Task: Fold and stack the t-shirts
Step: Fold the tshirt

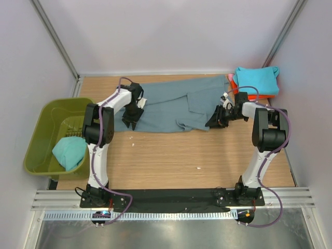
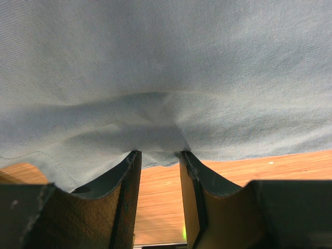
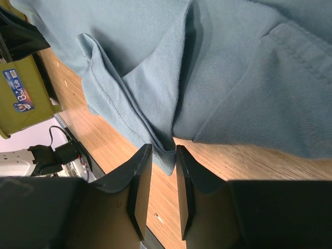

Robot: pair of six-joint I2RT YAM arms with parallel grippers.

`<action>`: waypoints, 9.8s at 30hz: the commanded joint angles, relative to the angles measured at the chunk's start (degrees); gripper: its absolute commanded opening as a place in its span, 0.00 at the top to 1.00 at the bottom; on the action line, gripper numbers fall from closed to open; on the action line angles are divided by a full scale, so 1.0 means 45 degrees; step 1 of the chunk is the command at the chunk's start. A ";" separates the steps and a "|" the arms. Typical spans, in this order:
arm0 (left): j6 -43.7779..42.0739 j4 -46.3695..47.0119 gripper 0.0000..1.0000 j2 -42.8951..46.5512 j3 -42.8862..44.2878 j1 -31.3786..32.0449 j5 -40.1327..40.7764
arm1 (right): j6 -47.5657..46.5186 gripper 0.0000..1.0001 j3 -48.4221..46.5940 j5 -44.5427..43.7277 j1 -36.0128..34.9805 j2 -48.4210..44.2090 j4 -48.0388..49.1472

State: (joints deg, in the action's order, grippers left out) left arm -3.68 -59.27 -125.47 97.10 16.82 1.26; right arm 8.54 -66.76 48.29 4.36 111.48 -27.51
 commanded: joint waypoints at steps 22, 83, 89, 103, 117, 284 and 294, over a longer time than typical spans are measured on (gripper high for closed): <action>-0.0138 0.0944 0.63 -0.0205 -0.0444 0.0110 -0.0103 | -0.1640 0.99 -0.1412 -0.1219 0.0066 -0.1880 -0.2104; -0.3967 0.1471 0.76 0.2726 -0.4213 -0.2214 0.1187 | -0.2717 0.99 -0.0965 -0.2060 0.0027 -0.4422 -0.2110; -0.3538 0.1139 0.71 0.2803 -0.4332 -0.2273 0.0698 | -0.2854 0.99 -0.1121 -0.2177 0.0027 -0.4266 -0.2208; -0.3127 0.0025 0.66 0.2647 -0.3882 -0.2683 -0.0767 | -0.2971 0.99 -0.1160 -0.2255 0.0047 -0.4246 -0.2247; -0.2873 -0.0286 1.00 0.3350 -0.3747 -0.2683 -0.1041 | -0.3185 0.99 -0.1589 -0.2665 0.0086 -0.4596 -0.2344; -0.0237 -0.2611 0.40 -0.4189 0.8014 -0.1667 0.1421 | -0.0646 0.39 -0.6668 -0.3895 -0.0714 0.1766 -0.0176; -0.0139 -0.2884 0.41 -0.2939 0.6160 -0.1492 0.1010 | -0.0997 0.39 -0.6688 -0.5047 -0.0969 0.2766 -0.1072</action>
State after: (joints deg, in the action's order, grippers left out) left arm -4.82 -70.13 -141.99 127.55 9.98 6.98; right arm 4.86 -96.49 28.16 -0.67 125.45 -30.96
